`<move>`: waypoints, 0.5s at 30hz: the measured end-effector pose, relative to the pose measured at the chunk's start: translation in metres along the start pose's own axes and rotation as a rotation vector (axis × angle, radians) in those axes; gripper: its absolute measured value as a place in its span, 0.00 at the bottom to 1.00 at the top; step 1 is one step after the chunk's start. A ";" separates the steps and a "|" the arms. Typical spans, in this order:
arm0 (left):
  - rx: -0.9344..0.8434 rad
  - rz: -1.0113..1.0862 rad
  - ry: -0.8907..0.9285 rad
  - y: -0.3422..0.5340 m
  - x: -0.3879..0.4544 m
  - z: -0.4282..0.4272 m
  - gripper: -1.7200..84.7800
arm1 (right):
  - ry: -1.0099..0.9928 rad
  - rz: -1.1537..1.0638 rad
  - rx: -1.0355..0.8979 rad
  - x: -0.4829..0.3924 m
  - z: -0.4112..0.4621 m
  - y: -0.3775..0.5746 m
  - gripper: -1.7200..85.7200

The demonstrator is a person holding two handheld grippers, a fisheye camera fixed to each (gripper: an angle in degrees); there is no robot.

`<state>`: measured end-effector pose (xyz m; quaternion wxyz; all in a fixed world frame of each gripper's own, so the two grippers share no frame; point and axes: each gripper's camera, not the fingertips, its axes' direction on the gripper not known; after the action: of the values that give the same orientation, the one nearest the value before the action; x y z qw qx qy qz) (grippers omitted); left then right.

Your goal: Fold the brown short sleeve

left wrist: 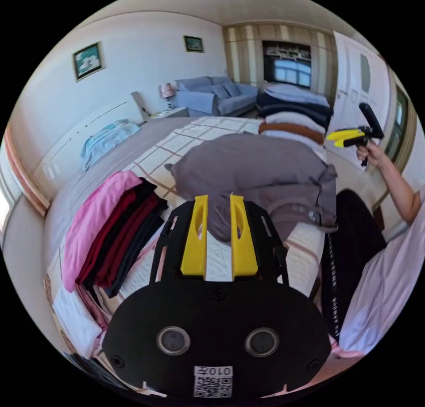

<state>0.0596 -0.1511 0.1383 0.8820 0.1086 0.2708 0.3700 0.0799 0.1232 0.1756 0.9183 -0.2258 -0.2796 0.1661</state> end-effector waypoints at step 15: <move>-0.124 0.470 0.229 -0.095 0.079 0.119 0.10 | -0.161 0.078 -0.117 -0.081 0.080 0.060 0.16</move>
<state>0.2287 -0.1605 0.1685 0.7406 0.0717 0.3129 0.5903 -0.0414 0.1649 0.1687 0.8711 -0.2755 -0.3525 0.2026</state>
